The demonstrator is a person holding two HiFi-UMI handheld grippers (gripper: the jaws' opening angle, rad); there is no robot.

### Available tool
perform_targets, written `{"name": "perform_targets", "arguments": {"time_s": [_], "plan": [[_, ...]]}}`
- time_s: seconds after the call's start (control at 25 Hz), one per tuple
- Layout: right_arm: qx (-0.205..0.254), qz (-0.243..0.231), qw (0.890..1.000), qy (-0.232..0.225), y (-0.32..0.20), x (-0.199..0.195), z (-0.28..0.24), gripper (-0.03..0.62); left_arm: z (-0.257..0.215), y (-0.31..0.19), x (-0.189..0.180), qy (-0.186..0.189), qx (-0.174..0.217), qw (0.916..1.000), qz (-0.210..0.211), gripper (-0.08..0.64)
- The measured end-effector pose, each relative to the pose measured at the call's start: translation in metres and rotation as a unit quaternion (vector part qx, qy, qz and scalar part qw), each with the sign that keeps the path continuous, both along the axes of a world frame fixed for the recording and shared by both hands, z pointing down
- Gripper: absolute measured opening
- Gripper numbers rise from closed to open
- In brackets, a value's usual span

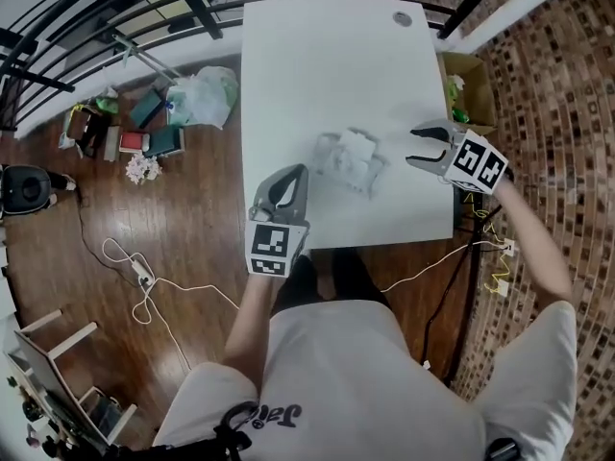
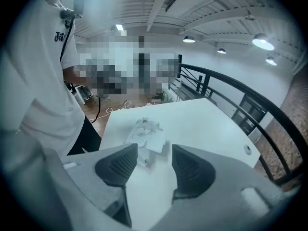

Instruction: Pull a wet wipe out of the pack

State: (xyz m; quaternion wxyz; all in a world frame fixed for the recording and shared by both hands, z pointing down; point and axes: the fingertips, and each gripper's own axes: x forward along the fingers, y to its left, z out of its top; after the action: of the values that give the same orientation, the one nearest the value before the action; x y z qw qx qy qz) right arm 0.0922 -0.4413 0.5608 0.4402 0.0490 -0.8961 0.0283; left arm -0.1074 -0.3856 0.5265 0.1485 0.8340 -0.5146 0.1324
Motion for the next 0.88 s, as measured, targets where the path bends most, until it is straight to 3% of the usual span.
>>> {"name": "perform_targets", "arguments": {"time_s": [0.16, 0.4, 0.88], "plan": [[-0.053, -0.044, 0.998, -0.003, -0.003, -0.039, 0.022, 0.21, 0.011, 0.001, 0.01, -0.007, -0.006, 0.9999, 0.01, 0.017], [-0.138, -0.069, 0.988, -0.004, 0.0, -0.091, 0.06, 0.202, 0.024, 0.002, 0.015, -0.005, -0.019, 0.9997, 0.016, 0.017], [-0.169, -0.111, 0.979, 0.024, 0.02, -0.123, 0.109, 0.181, 0.034, 0.009, 0.022, 0.011, -0.037, 0.9992, 0.013, 0.017]]}}
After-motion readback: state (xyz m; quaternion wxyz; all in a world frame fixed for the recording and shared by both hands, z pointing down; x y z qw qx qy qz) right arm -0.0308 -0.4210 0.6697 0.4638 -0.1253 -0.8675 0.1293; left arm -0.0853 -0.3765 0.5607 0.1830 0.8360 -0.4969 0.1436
